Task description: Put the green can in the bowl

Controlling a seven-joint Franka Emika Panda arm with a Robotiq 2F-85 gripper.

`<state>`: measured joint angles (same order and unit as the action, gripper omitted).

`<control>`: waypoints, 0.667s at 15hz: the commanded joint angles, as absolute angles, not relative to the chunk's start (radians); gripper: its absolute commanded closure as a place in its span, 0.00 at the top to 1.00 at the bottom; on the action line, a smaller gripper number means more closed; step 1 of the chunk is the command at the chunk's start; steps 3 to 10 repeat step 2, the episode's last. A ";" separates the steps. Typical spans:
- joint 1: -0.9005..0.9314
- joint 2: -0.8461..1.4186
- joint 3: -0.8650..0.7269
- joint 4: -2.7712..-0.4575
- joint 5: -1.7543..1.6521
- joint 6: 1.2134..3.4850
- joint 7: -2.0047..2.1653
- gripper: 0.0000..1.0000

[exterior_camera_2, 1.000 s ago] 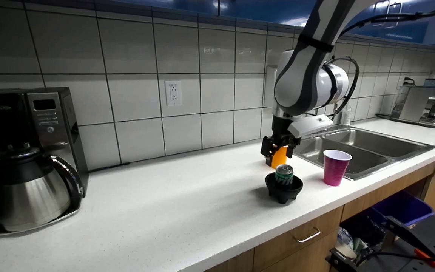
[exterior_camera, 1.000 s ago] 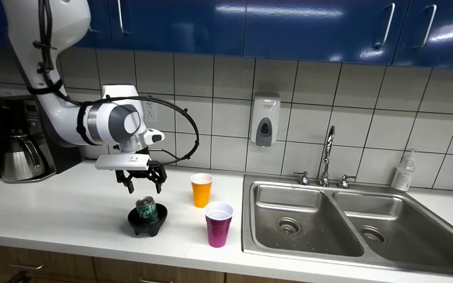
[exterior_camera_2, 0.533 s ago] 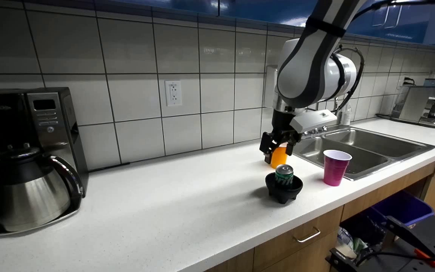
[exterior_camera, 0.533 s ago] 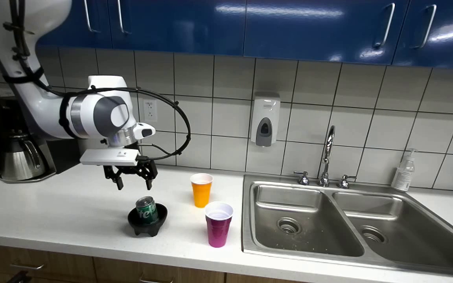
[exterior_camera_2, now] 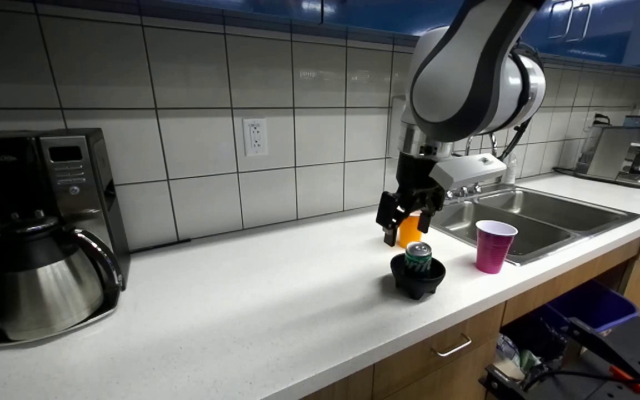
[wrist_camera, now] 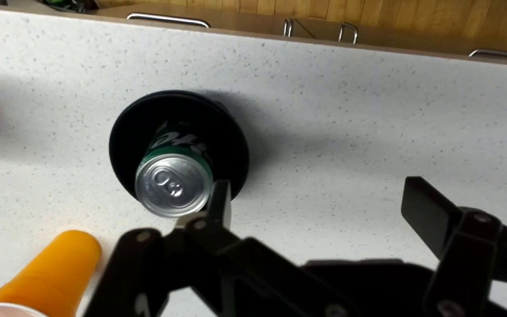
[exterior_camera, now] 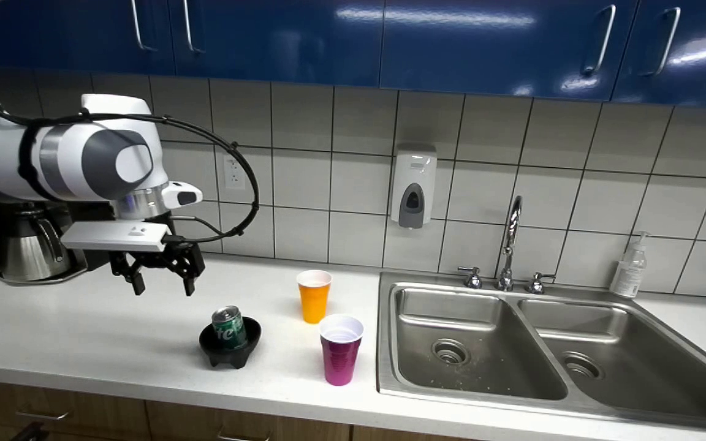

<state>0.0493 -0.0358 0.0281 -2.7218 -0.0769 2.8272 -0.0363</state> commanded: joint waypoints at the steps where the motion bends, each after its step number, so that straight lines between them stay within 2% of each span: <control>1: 0.053 -0.062 0.038 -2.737 -0.070 2.814 -0.035 1.00; 10: 0.057 -0.083 0.041 -2.750 -0.068 2.809 -0.032 1.00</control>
